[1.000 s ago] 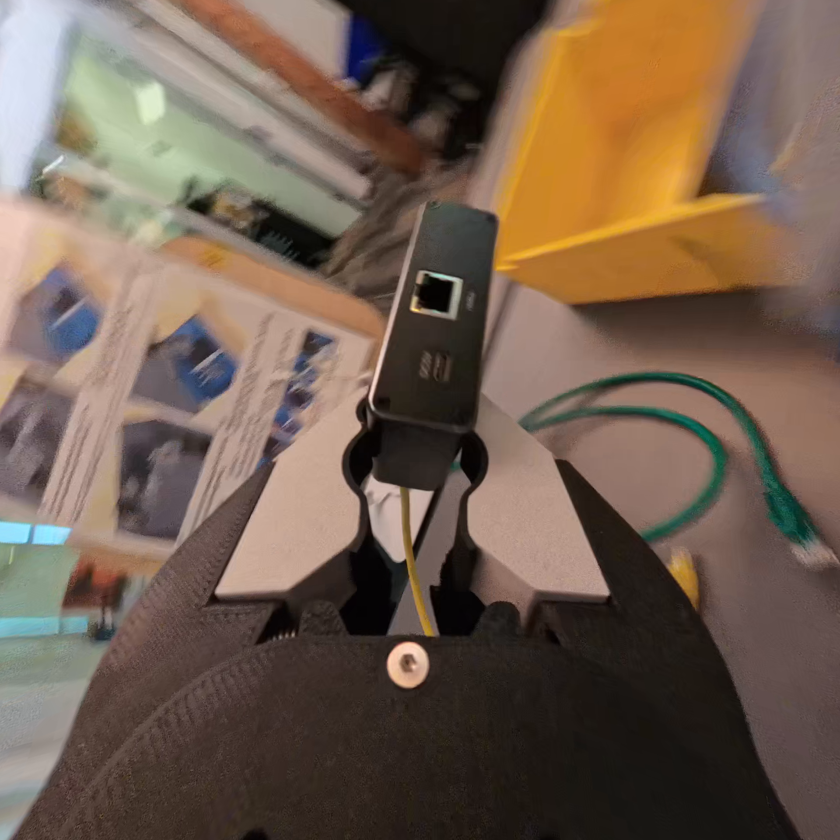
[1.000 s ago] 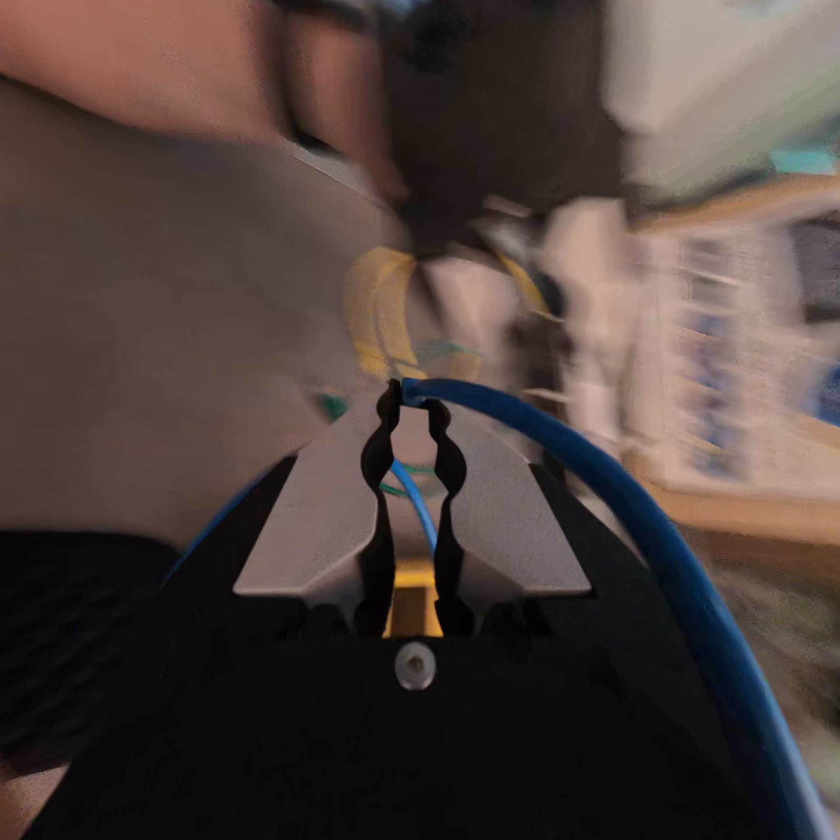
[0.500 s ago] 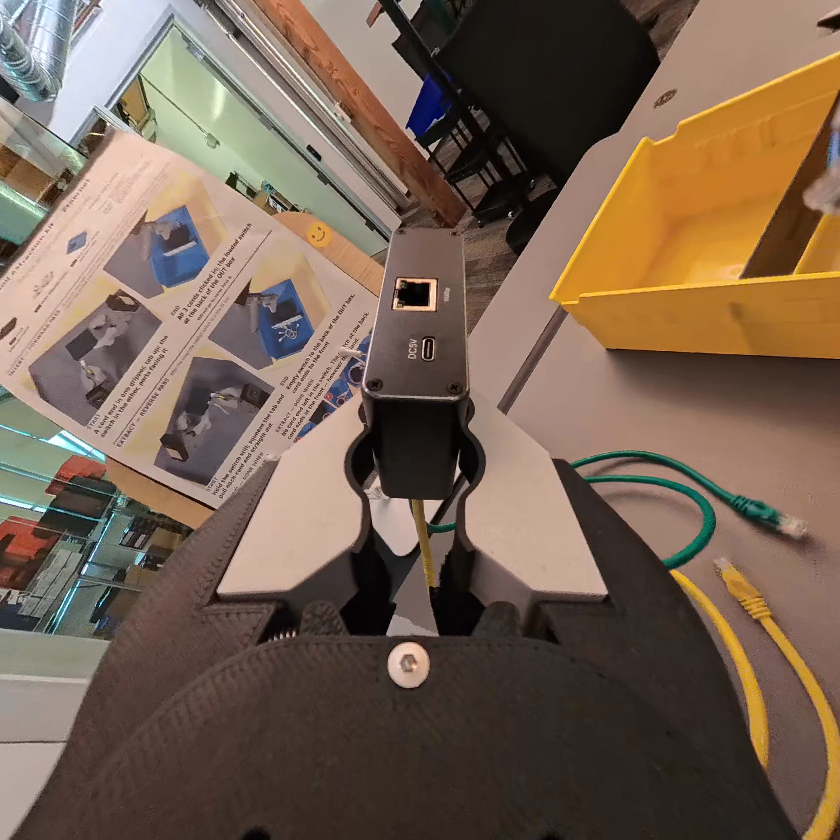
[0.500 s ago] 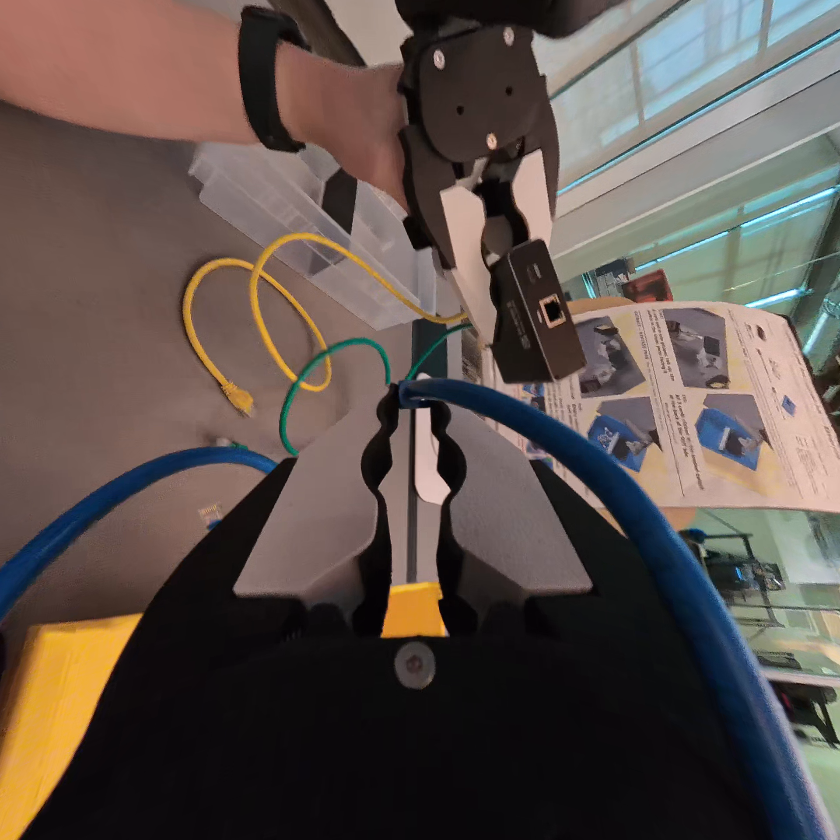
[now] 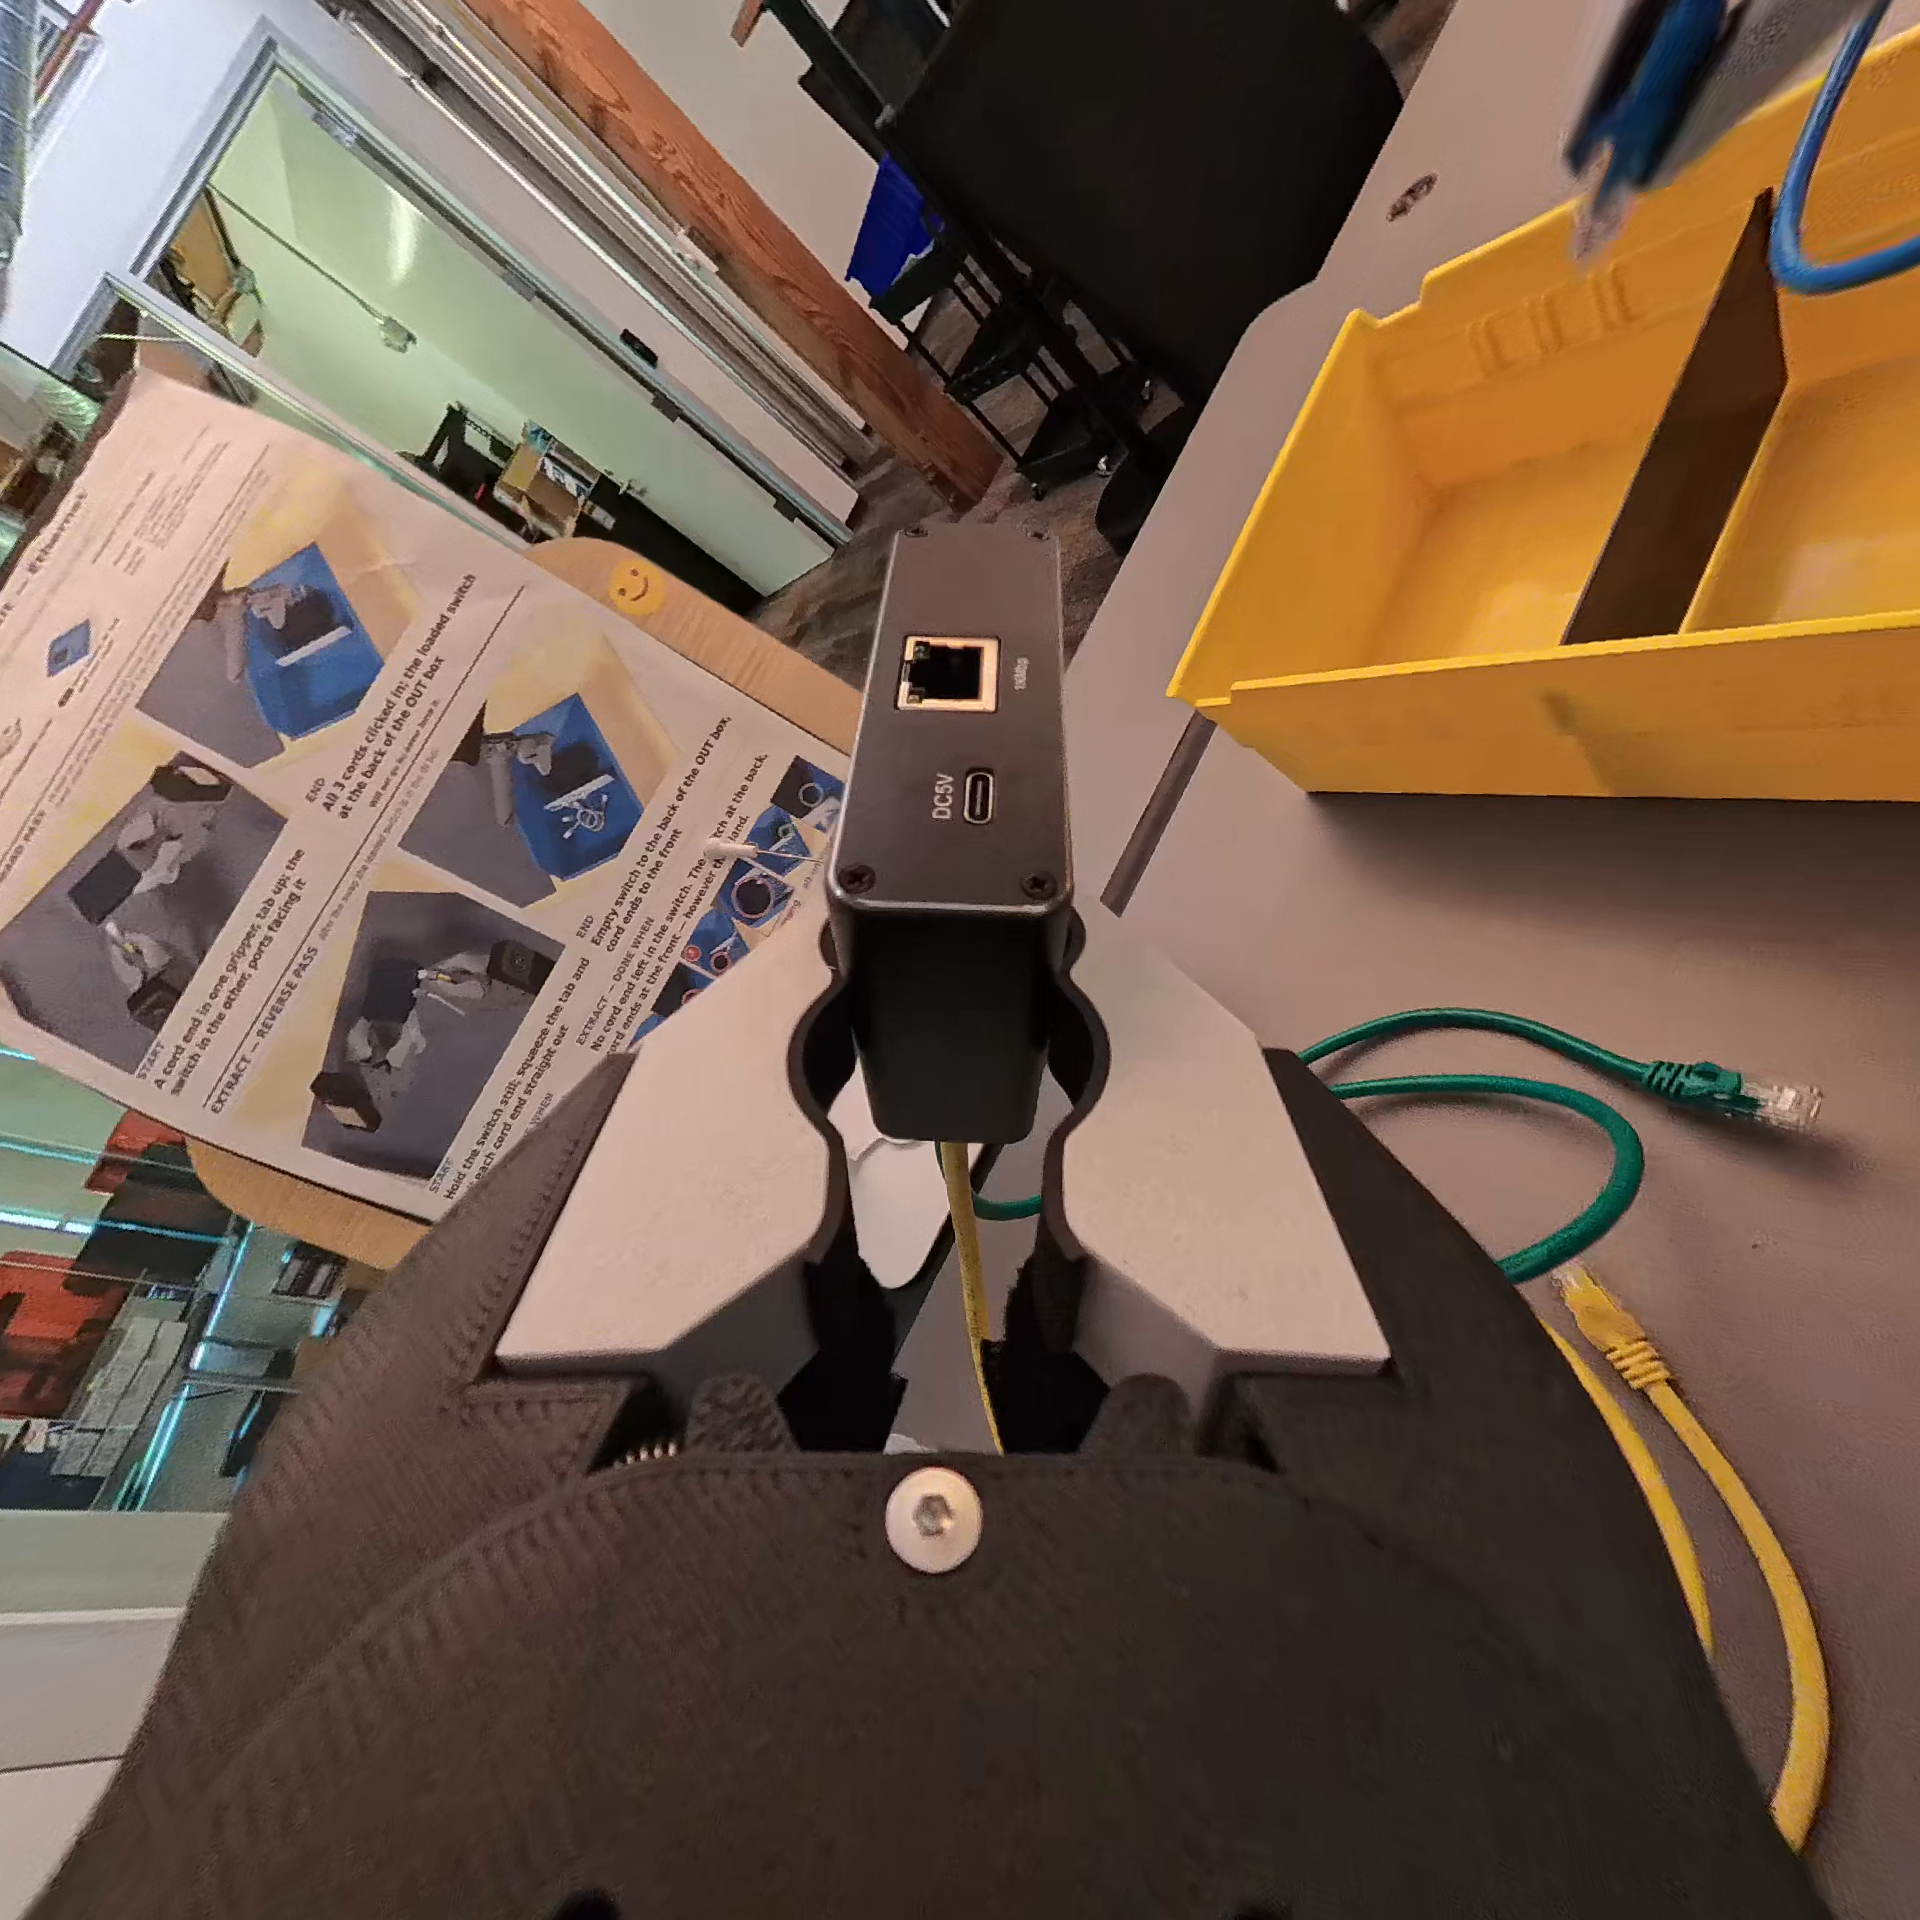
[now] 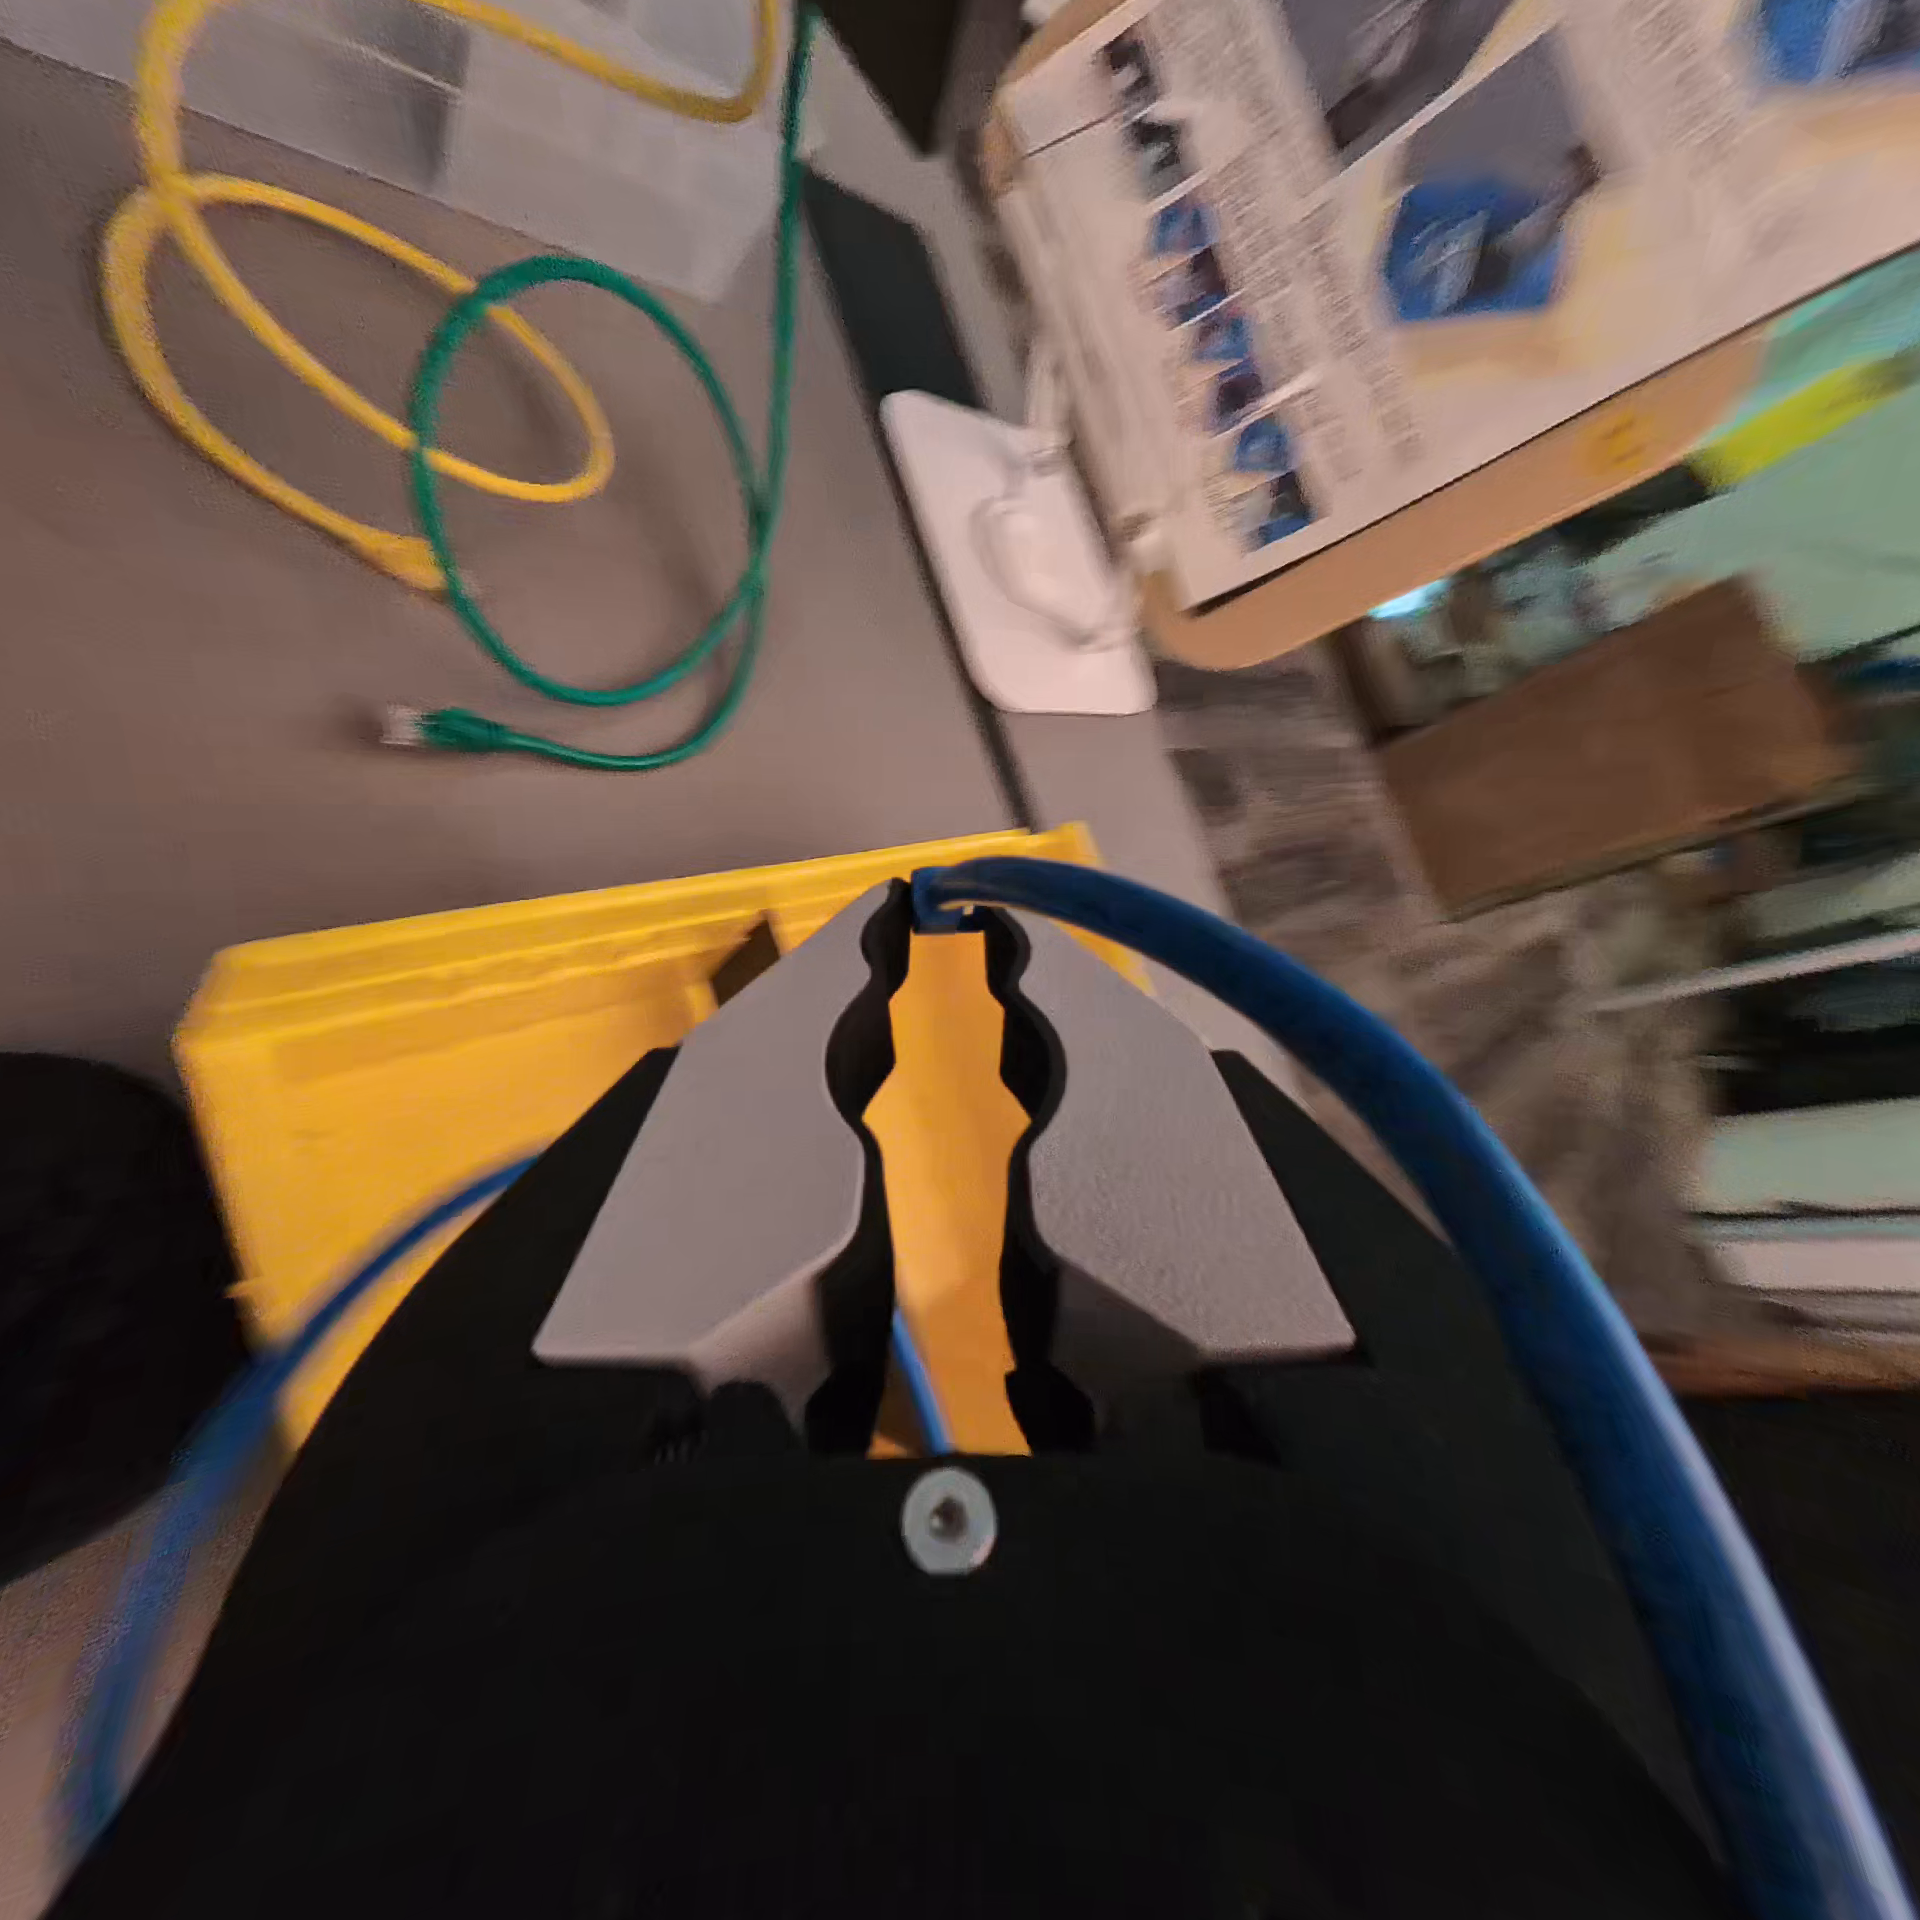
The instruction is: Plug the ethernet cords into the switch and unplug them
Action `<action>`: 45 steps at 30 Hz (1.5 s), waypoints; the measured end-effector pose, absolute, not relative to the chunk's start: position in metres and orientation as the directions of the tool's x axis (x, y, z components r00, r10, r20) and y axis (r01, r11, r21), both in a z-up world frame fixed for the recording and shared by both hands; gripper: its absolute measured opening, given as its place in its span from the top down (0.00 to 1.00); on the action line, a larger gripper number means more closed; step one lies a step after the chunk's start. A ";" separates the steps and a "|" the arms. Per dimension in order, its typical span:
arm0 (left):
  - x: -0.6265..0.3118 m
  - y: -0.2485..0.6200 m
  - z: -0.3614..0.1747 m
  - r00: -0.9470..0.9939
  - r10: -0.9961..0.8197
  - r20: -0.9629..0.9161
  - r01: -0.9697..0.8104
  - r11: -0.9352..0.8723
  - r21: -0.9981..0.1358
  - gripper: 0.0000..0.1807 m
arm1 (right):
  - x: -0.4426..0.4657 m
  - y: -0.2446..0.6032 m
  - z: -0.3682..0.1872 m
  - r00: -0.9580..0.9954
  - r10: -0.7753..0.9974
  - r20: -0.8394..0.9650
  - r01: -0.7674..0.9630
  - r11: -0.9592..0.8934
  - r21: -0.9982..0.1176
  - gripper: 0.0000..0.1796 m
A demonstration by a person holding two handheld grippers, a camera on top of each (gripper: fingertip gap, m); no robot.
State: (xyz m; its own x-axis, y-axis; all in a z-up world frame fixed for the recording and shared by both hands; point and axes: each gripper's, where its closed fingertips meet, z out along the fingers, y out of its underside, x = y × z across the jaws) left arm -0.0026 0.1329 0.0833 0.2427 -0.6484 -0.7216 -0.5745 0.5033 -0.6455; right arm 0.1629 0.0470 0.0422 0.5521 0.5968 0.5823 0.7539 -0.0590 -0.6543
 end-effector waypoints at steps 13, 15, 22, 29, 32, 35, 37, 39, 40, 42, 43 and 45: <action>0.007 0.131 0.072 0.203 -0.633 -0.747 -0.610 0.515 -0.602 0.82 | 0.184 0.026 -0.098 0.666 0.743 -0.071 0.637 -0.616 -0.464 0.92; 0.007 0.132 0.073 0.205 -0.634 -0.746 -0.609 0.514 -0.604 0.82 | 0.187 0.026 -0.103 0.687 0.724 -0.061 0.639 -0.642 -0.423 0.91; 0.005 0.132 0.074 0.206 -0.626 -0.752 -0.615 0.514 -0.597 0.82 | 0.199 0.001 -0.103 0.797 0.603 -0.048 0.579 -0.783 -0.226 0.84; 0.005 0.133 0.073 0.204 -0.628 -0.751 -0.620 0.510 -0.596 0.82 | 0.200 -0.006 -0.064 0.799 0.587 0.130 0.597 -0.752 -0.278 0.84; 0.004 0.133 0.074 0.207 -0.629 -0.750 -0.619 0.509 -0.598 0.82 | 0.200 -0.013 -0.046 0.784 0.581 0.217 0.620 -0.722 -0.307 0.85; 0.004 0.133 0.075 0.209 -0.630 -0.748 -0.617 0.509 -0.601 0.82 | 0.184 -0.028 -0.036 0.772 0.611 0.177 0.629 -0.694 -0.350 0.87; 0.004 0.133 0.074 0.208 -0.630 -0.748 -0.618 0.508 -0.600 0.82 | 0.171 -0.040 -0.042 0.750 0.654 0.099 0.643 -0.686 -0.339 0.88; 0.004 0.133 0.073 0.205 -0.630 -0.749 -0.621 0.508 -0.597 0.82 | 0.164 -0.055 -0.054 0.727 0.687 -0.016 0.657 -0.701 -0.278 0.90; 0.005 0.133 0.073 0.203 -0.630 -0.750 -0.624 0.507 -0.595 0.82 | 0.159 -0.059 -0.057 0.717 0.693 -0.075 0.656 -0.707 -0.264 0.91; 0.006 0.133 0.071 0.198 -0.628 -0.752 -0.629 0.507 -0.589 0.82 | 0.149 -0.062 -0.058 0.690 0.703 -0.172 0.649 -0.706 -0.284 0.91; 0.006 0.133 0.070 0.196 -0.627 -0.754 -0.632 0.507 -0.586 0.82 | 0.143 -0.064 -0.056 0.658 0.725 -0.202 0.660 -0.685 -0.308 0.91; 0.007 0.133 0.069 0.191 -0.627 -0.755 -0.636 0.507 -0.582 0.82 | 0.137 -0.067 -0.054 0.597 0.770 -0.224 0.689 -0.636 -0.348 0.91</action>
State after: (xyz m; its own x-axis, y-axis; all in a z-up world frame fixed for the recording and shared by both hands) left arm 0.0068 0.1333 0.0690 0.1908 -0.6269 -0.7554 -0.6358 0.5074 -0.5816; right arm 0.1369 -0.0670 -0.0535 0.5974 0.7701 -0.2238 0.6892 -0.6357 -0.3478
